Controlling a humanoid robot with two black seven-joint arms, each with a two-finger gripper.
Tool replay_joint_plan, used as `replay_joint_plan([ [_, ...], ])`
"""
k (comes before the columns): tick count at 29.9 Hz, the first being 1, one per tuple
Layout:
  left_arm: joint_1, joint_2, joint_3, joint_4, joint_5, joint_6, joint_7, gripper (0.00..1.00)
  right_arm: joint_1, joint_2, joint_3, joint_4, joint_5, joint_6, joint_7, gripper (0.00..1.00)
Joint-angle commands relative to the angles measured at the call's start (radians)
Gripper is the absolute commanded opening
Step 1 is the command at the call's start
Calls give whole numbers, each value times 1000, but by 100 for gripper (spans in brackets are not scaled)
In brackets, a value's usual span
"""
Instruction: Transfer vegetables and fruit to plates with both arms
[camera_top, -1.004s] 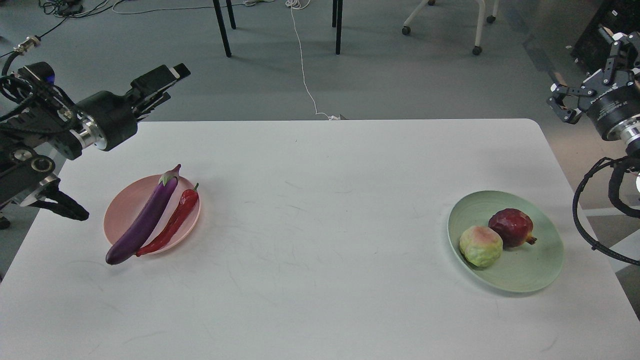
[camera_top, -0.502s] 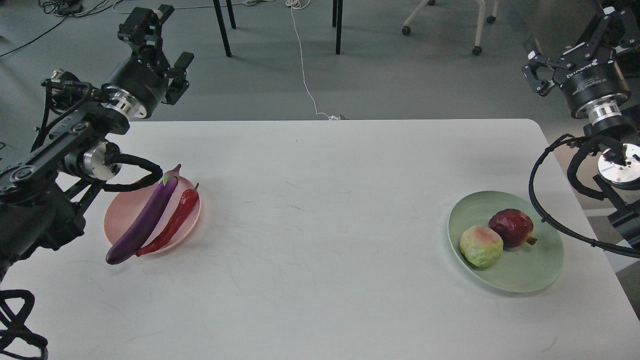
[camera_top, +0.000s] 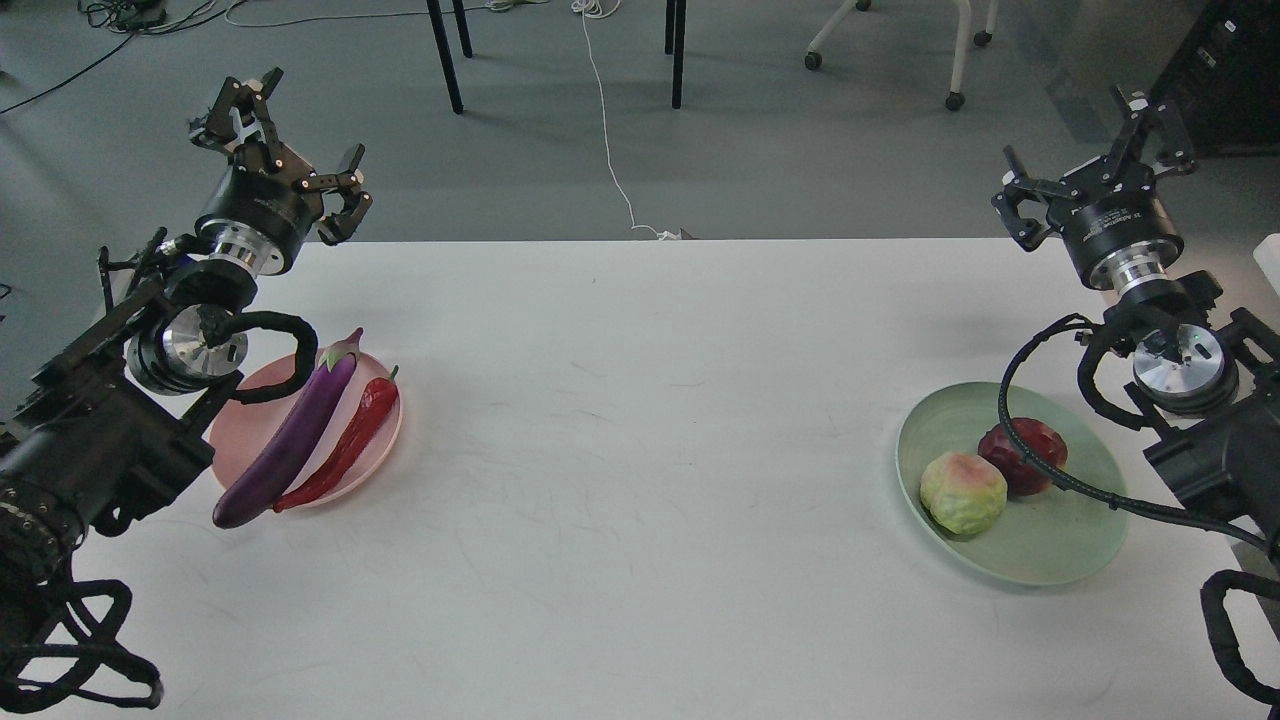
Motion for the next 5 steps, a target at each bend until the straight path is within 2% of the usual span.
replay_joint_plan([
  [1, 4, -13, 1, -8, -2, 0, 0, 98, -6, -1, -8, 0, 0, 0, -1, 99],
  [5, 6, -8, 2, -11, 0, 0, -3, 98, -4, -2, -10, 3, 0, 0, -1, 99],
])
